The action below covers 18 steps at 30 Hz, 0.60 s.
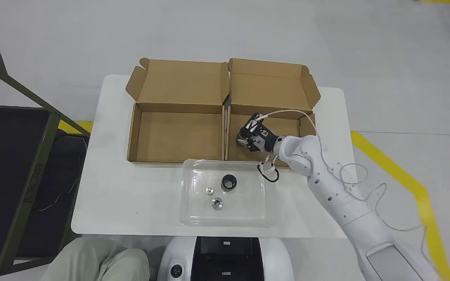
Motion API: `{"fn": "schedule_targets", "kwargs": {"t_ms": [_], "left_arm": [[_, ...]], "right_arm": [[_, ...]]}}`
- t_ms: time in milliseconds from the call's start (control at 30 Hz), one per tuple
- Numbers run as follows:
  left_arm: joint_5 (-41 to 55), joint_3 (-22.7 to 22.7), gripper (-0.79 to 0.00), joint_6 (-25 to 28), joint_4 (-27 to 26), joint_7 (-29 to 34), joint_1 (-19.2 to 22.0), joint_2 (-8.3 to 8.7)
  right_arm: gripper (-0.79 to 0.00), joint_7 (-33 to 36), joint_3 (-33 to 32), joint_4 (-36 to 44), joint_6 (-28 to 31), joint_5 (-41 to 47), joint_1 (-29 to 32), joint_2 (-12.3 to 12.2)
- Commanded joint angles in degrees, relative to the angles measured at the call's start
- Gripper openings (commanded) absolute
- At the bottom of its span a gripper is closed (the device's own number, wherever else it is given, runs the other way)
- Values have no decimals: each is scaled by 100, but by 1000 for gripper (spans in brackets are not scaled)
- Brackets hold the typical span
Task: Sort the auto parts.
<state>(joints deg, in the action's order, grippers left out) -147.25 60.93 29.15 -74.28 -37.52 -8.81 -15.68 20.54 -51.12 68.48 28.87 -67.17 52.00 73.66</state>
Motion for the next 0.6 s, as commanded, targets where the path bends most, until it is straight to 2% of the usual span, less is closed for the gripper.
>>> {"fn": "schedule_targets", "kwargs": {"t_ms": [0,233,433,567], "left_arm": [[0,0,0,0,0,0,0,0],[0,0,0,0,0,0,0,0],[0,0,0,0,0,0,0,0],[0,0,0,0,0,0,0,0]], "right_arm": [[-431,12,-9,6,21,-1,11,-2],[-394,6,-90,134,22,-62,68,-23],[-274,71,-240,496,-25,-182,195,-76],[-243,47,-357,844,-14,-304,307,-121]]}}
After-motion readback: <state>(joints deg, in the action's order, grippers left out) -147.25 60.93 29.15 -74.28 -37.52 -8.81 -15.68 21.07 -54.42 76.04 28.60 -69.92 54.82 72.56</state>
